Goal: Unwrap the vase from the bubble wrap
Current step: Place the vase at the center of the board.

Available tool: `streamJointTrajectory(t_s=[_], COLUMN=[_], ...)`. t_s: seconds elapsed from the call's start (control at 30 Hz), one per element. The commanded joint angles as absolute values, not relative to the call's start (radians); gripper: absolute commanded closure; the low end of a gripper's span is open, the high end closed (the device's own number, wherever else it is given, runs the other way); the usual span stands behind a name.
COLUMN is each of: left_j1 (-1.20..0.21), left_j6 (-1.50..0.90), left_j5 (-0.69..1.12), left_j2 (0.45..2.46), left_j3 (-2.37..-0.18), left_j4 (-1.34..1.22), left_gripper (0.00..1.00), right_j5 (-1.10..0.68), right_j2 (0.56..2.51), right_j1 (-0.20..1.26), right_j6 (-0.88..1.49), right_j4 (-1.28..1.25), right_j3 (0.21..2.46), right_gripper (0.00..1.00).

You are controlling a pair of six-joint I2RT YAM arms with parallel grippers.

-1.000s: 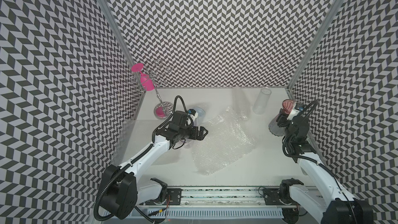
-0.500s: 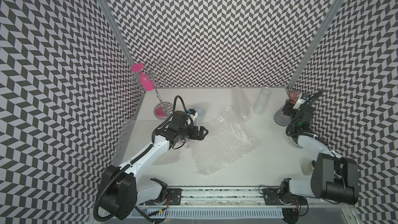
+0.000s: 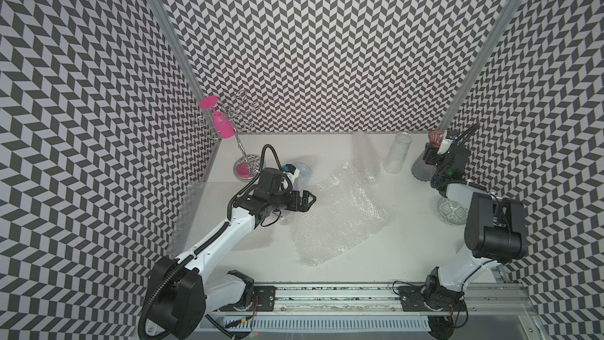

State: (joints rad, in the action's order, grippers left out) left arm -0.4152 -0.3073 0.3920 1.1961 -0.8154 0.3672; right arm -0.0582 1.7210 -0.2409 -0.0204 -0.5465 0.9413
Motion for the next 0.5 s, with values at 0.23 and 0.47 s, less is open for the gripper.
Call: streamJointTrajectory(t_s=[0.23,0.47], left_j1=[-0.409,-0.407], left_j6=[-0.344,-0.350], left_j5=[0.418,0.415], left_j2=[1.196,1.210], left_j3=[-0.803,-0.806], left_j4=[0.306,0.297], left_gripper=[0.00,0.01], right_j5=[-0.161,-0.168], right_j2=[1.776,1.795], right_j1=[-0.243,-0.236], right_j6=[-0.033,-0.038], right_j4=[-0.772,-0.787], right_j3=[1.035,1.014], right_gripper=[0.95,0.86])
